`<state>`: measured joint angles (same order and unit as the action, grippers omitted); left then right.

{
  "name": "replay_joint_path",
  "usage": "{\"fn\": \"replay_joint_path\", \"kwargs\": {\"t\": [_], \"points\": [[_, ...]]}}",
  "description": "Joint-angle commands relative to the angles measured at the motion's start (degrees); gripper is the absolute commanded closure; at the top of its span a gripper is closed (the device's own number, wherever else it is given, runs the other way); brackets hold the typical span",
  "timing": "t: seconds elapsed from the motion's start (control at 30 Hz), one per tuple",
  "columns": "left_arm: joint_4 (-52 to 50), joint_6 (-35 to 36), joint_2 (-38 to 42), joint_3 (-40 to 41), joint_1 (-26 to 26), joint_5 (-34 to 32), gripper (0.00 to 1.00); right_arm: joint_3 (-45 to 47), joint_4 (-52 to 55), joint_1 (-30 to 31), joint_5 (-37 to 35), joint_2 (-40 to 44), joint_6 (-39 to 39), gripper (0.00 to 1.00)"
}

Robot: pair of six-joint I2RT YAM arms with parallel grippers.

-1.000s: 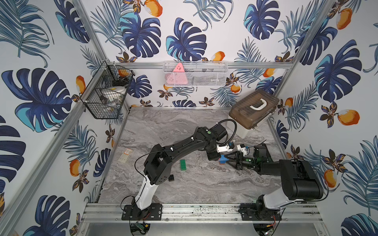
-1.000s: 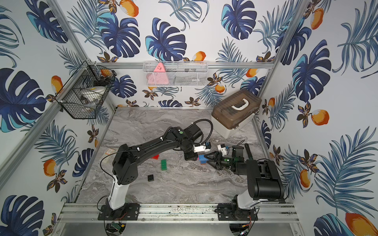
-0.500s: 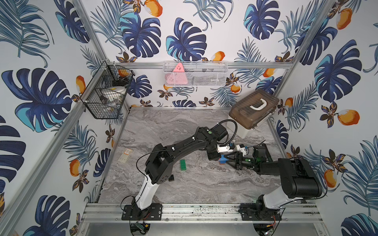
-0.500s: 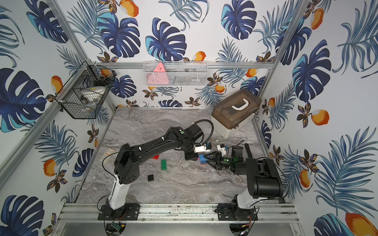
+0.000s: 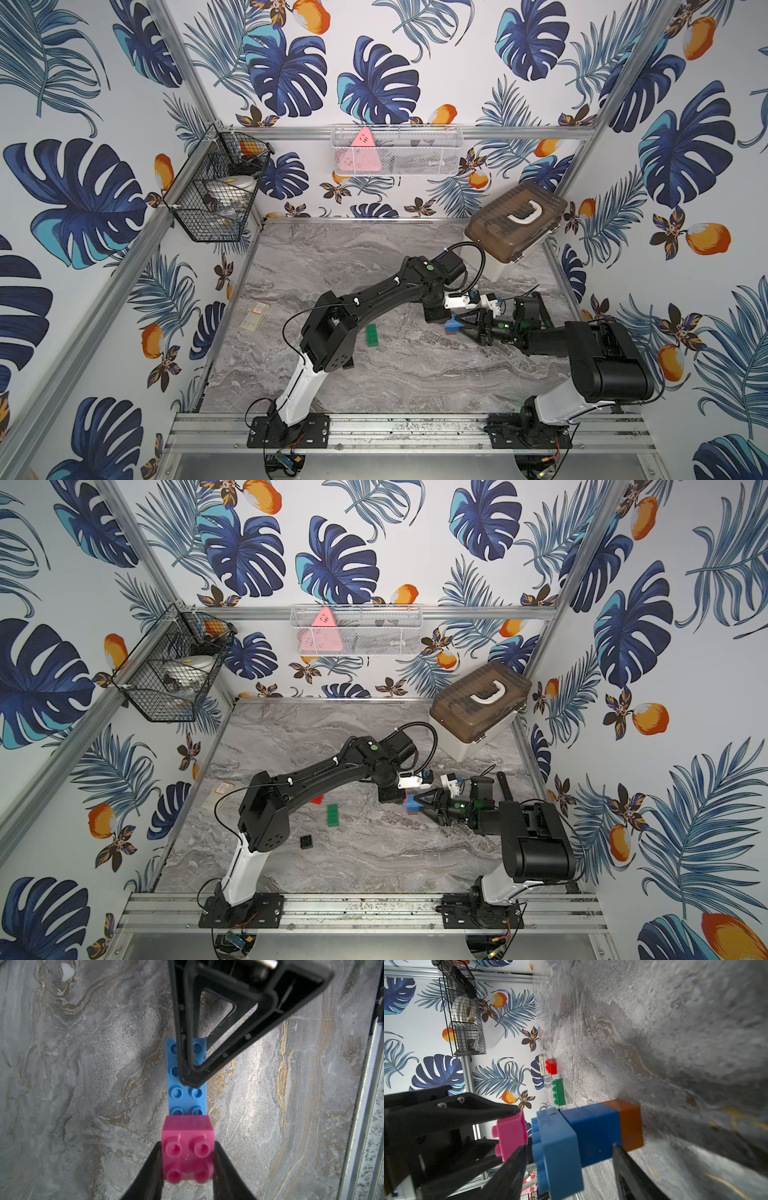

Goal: Assemble a spoon with lego
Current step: Assemble the lego brick with the lego brick.

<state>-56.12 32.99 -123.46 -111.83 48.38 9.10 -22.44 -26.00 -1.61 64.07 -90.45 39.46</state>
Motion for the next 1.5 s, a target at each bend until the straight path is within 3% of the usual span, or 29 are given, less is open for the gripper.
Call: {"fn": "replay_joint_path", "kwargs": {"t": [0.0, 1.0, 1.47], "points": [[-0.26, 1.26, -0.21, -0.48, -0.02, 0.87, 0.82, -0.33, 0.69, 0.11, -0.13, -0.15, -1.14, 0.32], [0.39, -1.08, -1.73, -0.35, -0.02, 2.01, 0.82, -0.55, 1.55, 0.11, -0.27, -0.73, -1.71, 0.33], [-1.16, 0.14, -2.0, -1.23, 0.31, 0.83, 0.81, -0.92, 4.21, 0.11, -1.09, -1.54, -3.29, 0.39]]}}
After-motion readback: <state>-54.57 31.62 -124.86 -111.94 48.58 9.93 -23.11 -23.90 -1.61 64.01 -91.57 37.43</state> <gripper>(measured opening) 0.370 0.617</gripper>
